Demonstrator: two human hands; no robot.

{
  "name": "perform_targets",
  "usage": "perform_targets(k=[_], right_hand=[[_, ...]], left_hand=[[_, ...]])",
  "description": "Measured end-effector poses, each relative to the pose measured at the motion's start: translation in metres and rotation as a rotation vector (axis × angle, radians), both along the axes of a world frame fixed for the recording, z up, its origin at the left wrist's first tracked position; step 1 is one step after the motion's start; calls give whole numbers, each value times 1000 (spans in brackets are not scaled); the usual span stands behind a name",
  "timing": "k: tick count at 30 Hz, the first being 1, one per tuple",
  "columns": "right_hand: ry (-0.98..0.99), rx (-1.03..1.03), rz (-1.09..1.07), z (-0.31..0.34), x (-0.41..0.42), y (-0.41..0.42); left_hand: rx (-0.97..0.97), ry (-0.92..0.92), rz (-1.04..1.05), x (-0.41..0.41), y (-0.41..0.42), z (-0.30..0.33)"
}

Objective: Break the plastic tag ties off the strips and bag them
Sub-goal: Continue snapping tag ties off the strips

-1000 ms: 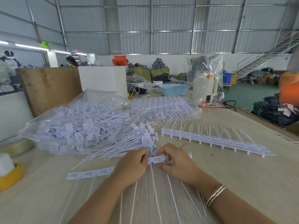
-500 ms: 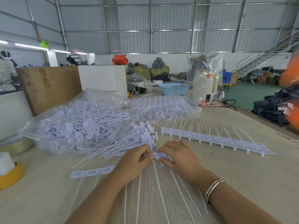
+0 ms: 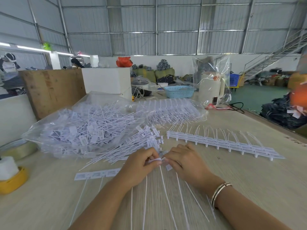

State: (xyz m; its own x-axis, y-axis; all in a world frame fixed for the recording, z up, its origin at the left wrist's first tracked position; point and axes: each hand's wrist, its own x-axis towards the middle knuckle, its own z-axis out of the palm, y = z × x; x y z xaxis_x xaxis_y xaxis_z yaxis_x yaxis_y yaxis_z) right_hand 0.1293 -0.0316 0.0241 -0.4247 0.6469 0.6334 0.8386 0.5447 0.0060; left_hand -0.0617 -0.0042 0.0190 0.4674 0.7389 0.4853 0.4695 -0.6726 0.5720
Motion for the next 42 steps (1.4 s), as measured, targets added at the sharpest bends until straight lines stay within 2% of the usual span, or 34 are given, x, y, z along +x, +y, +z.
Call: perform_targets(k=[5,11,13,15,17,20,24,27,29,34,36,38,42], right_hand=[[19,-108,5,0,2,0],[168,-240,6,-3,-1,4],[325,-288,0,-4,1,5],[638,-329,-36,-2,13,9],[762,-337,-73,-2,29,13],[639,-337,-36,-5,40,14],[242,-329,40,-9,28,17],[132,-336,11,-12,26,19],[122,-336,7,-14,27,20],[269,-202,34,-6,19,10],[214,-172,78,-5,7,5],[158,-185,111,-7,-5,2],[256,-285,138,-9,-16,2]], left_hand=[[32,10,-21,1,0,1],[27,-42,-23,3,-1,4],[7,-47,-26,2,-1,4],[-7,-34,-26,1,-2,4],[-22,-44,-23,0,-3,3],[-45,-23,4,-1,-3,2],[-40,48,57,-1,-1,-2],[-45,66,69,-2,0,-1],[-39,102,78,-2,0,-2],[-72,201,49,2,3,-5],[-88,219,40,3,3,-5],[-75,217,29,4,3,-6],[-88,168,-16,9,-1,-5]])
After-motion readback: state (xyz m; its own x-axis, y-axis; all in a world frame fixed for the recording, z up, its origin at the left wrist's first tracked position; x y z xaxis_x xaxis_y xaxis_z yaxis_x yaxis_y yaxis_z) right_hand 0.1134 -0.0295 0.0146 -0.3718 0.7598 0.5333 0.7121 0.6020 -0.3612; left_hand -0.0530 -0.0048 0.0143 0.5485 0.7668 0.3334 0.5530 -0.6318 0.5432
